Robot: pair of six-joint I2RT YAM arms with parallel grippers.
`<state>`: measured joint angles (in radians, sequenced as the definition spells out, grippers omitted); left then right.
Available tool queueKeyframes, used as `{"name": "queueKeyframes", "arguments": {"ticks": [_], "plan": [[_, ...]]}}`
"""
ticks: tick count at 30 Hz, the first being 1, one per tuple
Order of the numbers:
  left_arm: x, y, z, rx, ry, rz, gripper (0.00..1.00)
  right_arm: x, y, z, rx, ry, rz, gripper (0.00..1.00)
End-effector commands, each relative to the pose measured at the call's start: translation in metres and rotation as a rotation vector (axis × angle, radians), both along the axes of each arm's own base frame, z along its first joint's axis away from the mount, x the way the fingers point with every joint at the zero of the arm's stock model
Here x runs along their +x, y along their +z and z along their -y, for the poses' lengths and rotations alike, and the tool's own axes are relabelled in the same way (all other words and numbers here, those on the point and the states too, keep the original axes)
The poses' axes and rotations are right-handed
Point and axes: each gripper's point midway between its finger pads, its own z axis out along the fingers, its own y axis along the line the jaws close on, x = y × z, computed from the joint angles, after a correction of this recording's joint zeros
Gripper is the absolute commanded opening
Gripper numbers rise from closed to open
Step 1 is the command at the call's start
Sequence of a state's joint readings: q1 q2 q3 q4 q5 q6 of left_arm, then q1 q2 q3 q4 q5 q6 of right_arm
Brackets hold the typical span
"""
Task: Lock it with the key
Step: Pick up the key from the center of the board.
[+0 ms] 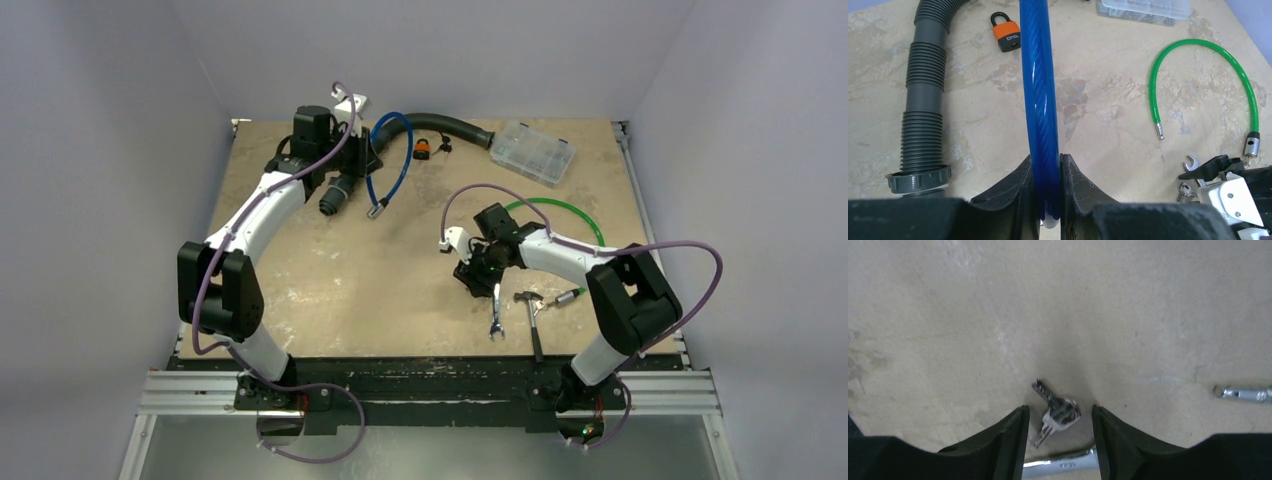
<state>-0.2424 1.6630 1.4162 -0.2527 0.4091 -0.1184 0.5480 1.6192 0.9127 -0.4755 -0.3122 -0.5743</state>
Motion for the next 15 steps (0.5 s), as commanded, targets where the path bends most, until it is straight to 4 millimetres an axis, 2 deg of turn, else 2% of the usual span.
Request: {"name": "queueKeyframes", "arguments": {"ticks": [1, 3, 4, 8, 9, 12, 15], "plan": [[-0.003, 0.045, 0.006, -0.073, -0.022, 0.118, 0.00, 0.006, -0.006, -0.003, -0.022, -0.011, 0.056, 0.55], [-0.003, 0.045, 0.005, -0.072, -0.020, 0.117, 0.00, 0.005, -0.007, -0.004, -0.031, -0.009, 0.063, 0.49], [-0.003, 0.045, 0.005, -0.073, -0.018, 0.117, 0.00, 0.005, -0.008, -0.004, -0.036, -0.007, 0.068, 0.43], [-0.006, 0.040, 0.009, -0.100, -0.032, 0.089, 0.00, 0.006, -0.007, -0.003, -0.042, -0.007, 0.076, 0.05], [-0.008, 0.037, 0.012, -0.112, -0.041, 0.074, 0.00, 0.007, -0.004, -0.005, -0.036, -0.007, 0.079, 0.00], [-0.017, 0.033, 0.022, -0.165, -0.090, 0.037, 0.00, 0.009, 0.015, -0.015, 0.027, -0.008, 0.087, 0.00], [-0.025, 0.031, 0.031, -0.231, -0.125, -0.006, 0.00, 0.024, 0.049, -0.025, 0.113, -0.045, 0.124, 0.00]]}}
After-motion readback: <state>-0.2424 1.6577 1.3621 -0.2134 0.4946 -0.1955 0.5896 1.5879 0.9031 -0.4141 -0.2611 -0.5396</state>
